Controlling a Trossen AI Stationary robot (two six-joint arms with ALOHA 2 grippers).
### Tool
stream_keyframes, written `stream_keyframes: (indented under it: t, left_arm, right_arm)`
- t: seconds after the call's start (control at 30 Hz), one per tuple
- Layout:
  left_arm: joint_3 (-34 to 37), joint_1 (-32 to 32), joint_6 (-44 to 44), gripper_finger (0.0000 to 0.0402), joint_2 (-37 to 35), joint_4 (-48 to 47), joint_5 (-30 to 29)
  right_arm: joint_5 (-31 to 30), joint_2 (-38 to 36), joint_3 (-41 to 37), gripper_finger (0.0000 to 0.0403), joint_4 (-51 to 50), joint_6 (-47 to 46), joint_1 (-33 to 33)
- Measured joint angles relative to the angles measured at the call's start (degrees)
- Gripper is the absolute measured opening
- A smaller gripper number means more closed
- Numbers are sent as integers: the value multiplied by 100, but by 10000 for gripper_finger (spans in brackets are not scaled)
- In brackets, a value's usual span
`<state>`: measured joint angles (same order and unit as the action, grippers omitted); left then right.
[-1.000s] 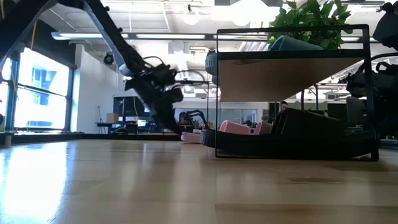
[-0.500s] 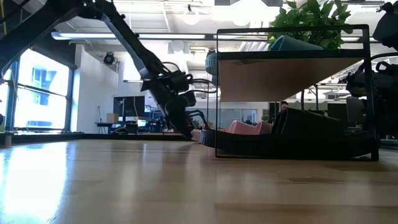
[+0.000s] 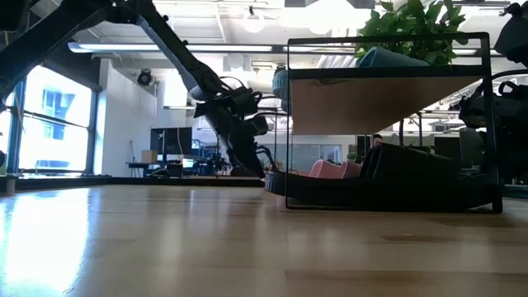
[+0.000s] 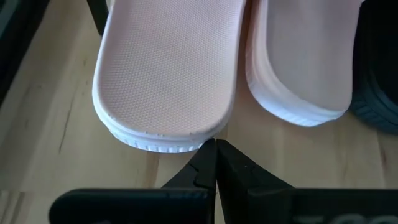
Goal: Pick and place slides into the shelf
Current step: Put the pink slipper under the shelf, then adjust the top black slipper under the shelf
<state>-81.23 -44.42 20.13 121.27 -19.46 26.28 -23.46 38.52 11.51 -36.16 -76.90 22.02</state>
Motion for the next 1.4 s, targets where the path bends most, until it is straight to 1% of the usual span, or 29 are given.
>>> stream_keyframes:
  t: [0.27, 0.43, 0.57, 0.73, 0.83, 1.0, 1.07, 1.1, 1.17, 1.3, 1.4]
  left_arm:
    - [-25, 72, -91, 0, -2, 62, 6]
    - [-25, 107, -115, 0, -6, 259, 261]
    - [-25, 96, -158, 0, -7, 272, 295]
    - [-25, 94, -305, 3, -7, 275, 609]
    - [-27, 94, -307, 6, -7, 275, 1106]
    - [-27, 96, 133, 3, -18, 337, 2494]
    - [-27, 102, 214, 1, -72, 339, 2917]
    - [-27, 113, 217, 2, -117, 339, 3012]
    - [-27, 142, 230, 2, -246, 293, 2971]
    - [-27, 166, 239, 1, -576, 104, 2567]
    - [-27, 169, 422, 1, -871, -304, 2015]
  right_arm:
    - [-15, 2, 0, 0, 0, 87, 0]
    - [-33, 2, 0, 0, 0, 151, 0]
    - [-33, 2, 0, 0, 2, 160, 0]
    - [-35, 2, 0, 0, 33, 234, 0]
    - [-37, 2, 0, 0, 35, 236, 0]
    - [-39, 2, 0, 0, 35, 236, 0]
    - [-49, 2, 0, 0, 35, 236, 0]
    - [-52, 2, 0, 0, 37, 236, 0]
    - [-55, 2, 0, 0, 39, 232, 0]
    - [-55, 2, 0, 0, 39, 189, 0]
    - [-64, 4, 126, 0, -127, 201, 0]
